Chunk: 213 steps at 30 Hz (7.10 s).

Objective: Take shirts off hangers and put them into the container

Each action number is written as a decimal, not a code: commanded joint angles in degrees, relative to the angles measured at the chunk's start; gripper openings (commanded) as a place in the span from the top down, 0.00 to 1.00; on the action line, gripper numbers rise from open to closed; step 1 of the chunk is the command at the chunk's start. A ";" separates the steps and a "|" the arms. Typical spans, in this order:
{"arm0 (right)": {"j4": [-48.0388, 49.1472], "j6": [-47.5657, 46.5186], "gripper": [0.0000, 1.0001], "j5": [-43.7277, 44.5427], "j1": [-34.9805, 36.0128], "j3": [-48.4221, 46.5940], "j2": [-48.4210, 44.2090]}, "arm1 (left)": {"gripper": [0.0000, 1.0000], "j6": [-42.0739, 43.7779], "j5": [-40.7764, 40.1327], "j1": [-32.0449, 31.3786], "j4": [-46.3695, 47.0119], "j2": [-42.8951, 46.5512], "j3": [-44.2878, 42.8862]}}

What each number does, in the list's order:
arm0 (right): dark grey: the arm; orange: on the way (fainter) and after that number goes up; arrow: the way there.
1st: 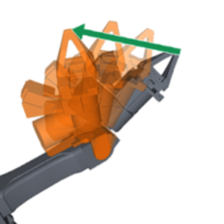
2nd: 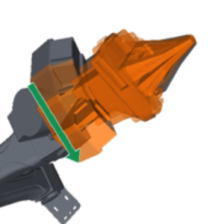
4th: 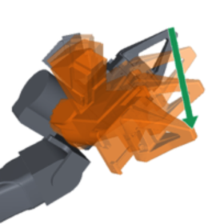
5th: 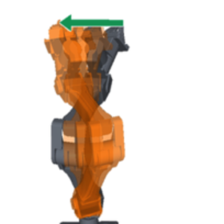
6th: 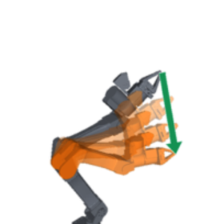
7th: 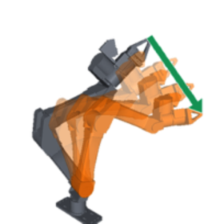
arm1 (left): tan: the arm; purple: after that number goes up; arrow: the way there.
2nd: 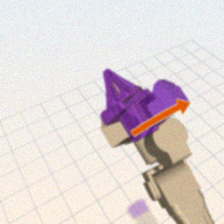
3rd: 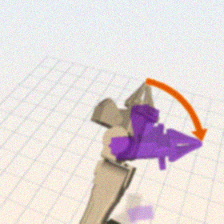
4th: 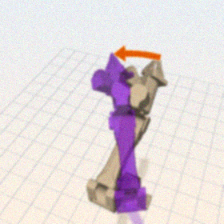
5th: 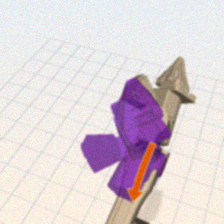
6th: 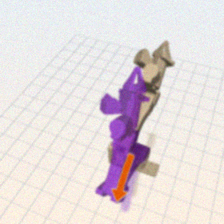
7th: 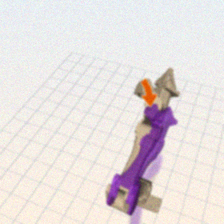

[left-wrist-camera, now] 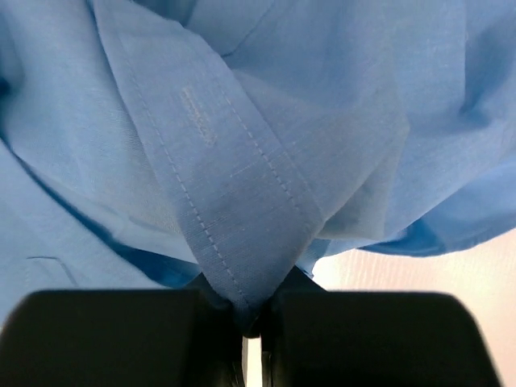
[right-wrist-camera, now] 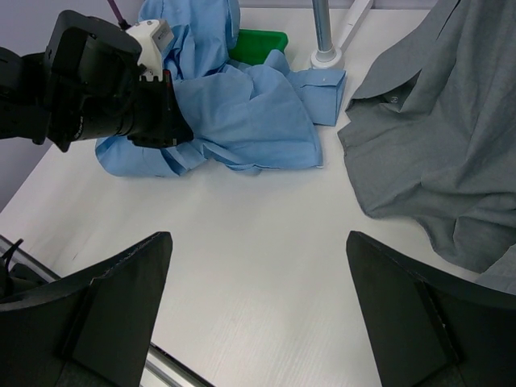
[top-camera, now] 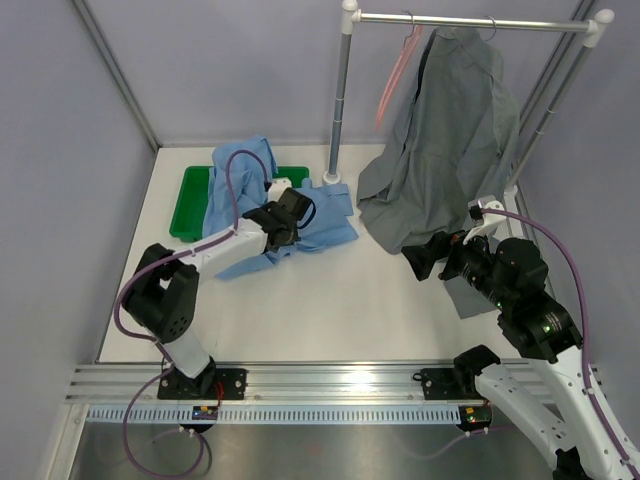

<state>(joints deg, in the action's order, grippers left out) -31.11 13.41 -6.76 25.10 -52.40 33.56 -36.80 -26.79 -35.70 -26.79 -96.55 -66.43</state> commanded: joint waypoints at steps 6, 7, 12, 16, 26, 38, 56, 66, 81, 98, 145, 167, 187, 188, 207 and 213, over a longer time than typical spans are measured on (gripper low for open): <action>2.02 0.39 0.00 -0.97 -0.14 0.11 -0.51 | 1.00 10.67 -14.51 4.06 -3.97 8.66 -9.14; 2.02 0.39 0.00 -0.97 -0.14 0.11 -0.60 | 1.00 11.56 -15.04 5.89 -4.32 8.75 -10.89; 2.11 0.30 0.01 -0.97 -0.14 0.11 -0.60 | 1.00 17.27 -16.63 11.00 -2.66 7.18 -14.77; 2.11 0.39 0.01 -0.79 -0.14 0.11 -0.69 | 1.00 20.88 -18.21 13.72 -1.09 1.04 -17.41; 1.93 0.30 0.01 -0.79 -0.14 0.19 -0.16 | 0.97 25.10 -21.82 16.72 3.76 -12.59 -20.92; 2.20 0.39 0.01 -0.88 -0.14 0.28 0.80 | 0.80 25.90 -13.83 16.81 0.15 -22.45 -24.36; 2.28 0.30 0.01 -1.94 -0.14 0.11 0.28 | 0.01 22.20 -7.31 16.89 -7.84 -7.87 -25.14; 2.02 0.39 0.01 -3.43 -0.14 -0.07 0.01 | 0.01 20.54 -5.73 16.89 -1.17 -2.50 -29.36; 2.20 0.56 0.01 -4.83 -0.14 0.28 2.21 | 0.02 22.56 -9.07 17.60 8.68 -27.88 -51.60; 2.46 0.48 0.00 -5.98 -0.14 0.55 3.18 | 0.59 20.97 -7.49 20.50 13.25 -37.31 -52.48; 3.34 0.57 0.00 -6.15 -0.14 0.81 0.19 | 0.96 11.31 12.72 22.87 -8.45 -22.18 -25.49; 3.51 0.57 0.00 -6.59 -0.14 0.72 -0.86 | 0.01 14.38 12.55 24.01 -11.80 -0.86 -26.73; 4.39 1.00 0.00 -9.50 -0.23 0.90 -2.18 | 0.02 0.59 6.13 24.01 -4.42 36.17 21.07; 4.48 1.00 0.00 -9.41 -0.14 0.90 -2.36 | 0.02 -0.72 5.44 24.01 -2.68 36.35 22.47; 4.48 1.09 0.01 -9.58 -0.14 1.16 -3.06 | 0.39 -6.88 -1.07 24.01 8.59 19.92 27.59; 4.40 1.09 0.01 -9.67 -0.14 1.25 -3.06 | 0.91 -7.06 -3.01 24.01 6.93 17.72 26.36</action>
<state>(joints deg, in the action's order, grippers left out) -28.53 13.96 -14.72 25.10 -51.37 30.79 -42.78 -25.58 -12.03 -21.30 -78.24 -38.81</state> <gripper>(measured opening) 0.993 0.168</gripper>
